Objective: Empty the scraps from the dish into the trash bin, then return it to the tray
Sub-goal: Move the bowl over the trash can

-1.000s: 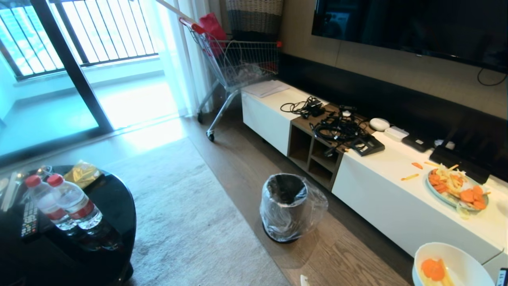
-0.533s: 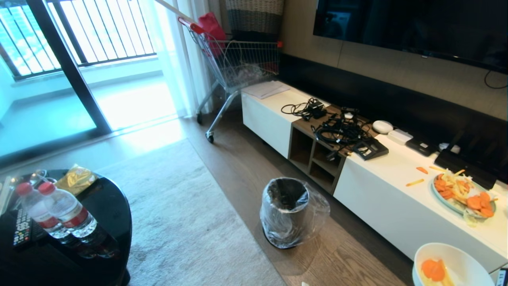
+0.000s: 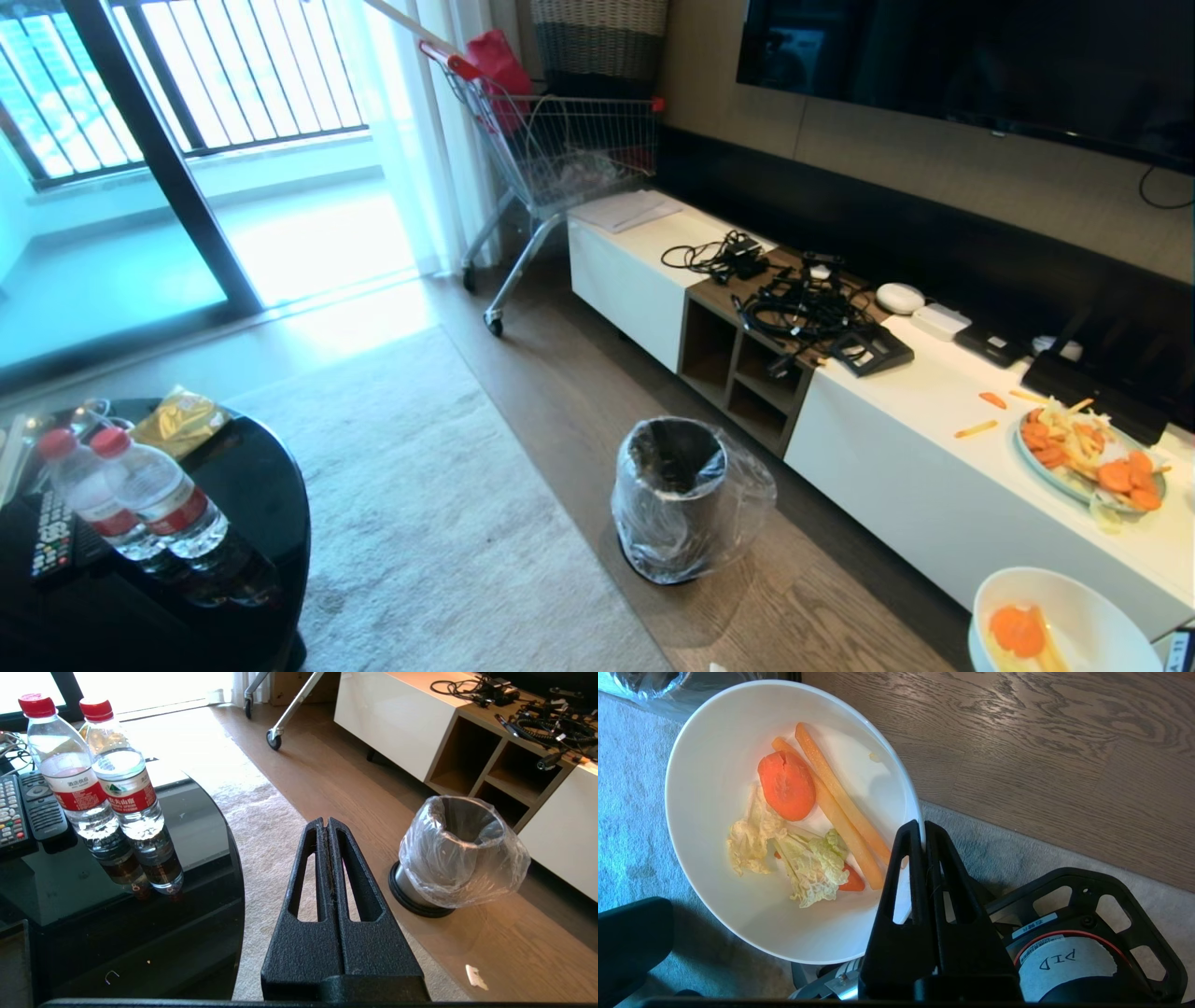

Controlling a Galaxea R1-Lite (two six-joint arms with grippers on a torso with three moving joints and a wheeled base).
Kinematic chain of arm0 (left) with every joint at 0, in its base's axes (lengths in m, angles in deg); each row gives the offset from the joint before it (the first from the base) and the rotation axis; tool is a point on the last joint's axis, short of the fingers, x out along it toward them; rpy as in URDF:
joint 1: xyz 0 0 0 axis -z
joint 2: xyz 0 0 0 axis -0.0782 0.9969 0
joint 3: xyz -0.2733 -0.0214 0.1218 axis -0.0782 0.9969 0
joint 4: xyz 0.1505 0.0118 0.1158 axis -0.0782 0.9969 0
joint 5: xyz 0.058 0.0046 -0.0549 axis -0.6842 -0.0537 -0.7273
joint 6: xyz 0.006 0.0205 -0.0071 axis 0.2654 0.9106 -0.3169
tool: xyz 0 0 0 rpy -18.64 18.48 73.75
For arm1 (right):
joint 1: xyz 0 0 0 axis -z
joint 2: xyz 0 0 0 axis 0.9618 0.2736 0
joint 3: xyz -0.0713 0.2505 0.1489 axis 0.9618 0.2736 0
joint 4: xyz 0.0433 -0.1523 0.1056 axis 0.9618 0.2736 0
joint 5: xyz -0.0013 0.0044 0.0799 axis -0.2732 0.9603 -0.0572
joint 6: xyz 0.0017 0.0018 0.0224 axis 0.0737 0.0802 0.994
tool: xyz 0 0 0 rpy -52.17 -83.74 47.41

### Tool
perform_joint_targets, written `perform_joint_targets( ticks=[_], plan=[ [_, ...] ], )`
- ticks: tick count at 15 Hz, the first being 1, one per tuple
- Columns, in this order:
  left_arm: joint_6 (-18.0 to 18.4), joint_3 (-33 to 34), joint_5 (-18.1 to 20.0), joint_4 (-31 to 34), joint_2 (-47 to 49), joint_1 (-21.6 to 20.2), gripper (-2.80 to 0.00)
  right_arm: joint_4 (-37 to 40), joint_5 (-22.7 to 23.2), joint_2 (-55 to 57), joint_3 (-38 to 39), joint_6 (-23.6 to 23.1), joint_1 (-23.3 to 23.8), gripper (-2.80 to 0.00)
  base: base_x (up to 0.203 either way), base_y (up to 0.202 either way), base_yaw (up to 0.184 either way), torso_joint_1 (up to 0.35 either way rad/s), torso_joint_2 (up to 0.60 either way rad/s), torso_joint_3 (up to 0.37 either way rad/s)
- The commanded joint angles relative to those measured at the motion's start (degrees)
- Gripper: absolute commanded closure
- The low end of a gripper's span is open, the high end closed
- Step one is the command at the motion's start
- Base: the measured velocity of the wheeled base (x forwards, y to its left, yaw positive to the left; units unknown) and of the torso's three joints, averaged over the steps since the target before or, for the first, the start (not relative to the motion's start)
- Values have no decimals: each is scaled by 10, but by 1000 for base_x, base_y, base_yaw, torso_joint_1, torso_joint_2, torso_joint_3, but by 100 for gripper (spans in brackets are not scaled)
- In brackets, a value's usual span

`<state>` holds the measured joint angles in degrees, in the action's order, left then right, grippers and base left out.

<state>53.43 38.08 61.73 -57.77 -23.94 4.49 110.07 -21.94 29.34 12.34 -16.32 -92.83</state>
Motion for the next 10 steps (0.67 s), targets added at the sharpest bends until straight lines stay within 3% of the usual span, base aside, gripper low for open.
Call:
perform_joint_targets(
  ticks=[1, 10],
  plan=[
    [0, 0, 0, 0, 0, 0, 0, 1, -1, 3, 0, 2, 0, 0, 0, 0, 0, 0, 0, 0],
    [0, 0, 0, 0, 0, 0, 0, 6, -3, 2, -21, 1, -4, 0, 0, 0, 0, 0, 0, 0]
  ],
)
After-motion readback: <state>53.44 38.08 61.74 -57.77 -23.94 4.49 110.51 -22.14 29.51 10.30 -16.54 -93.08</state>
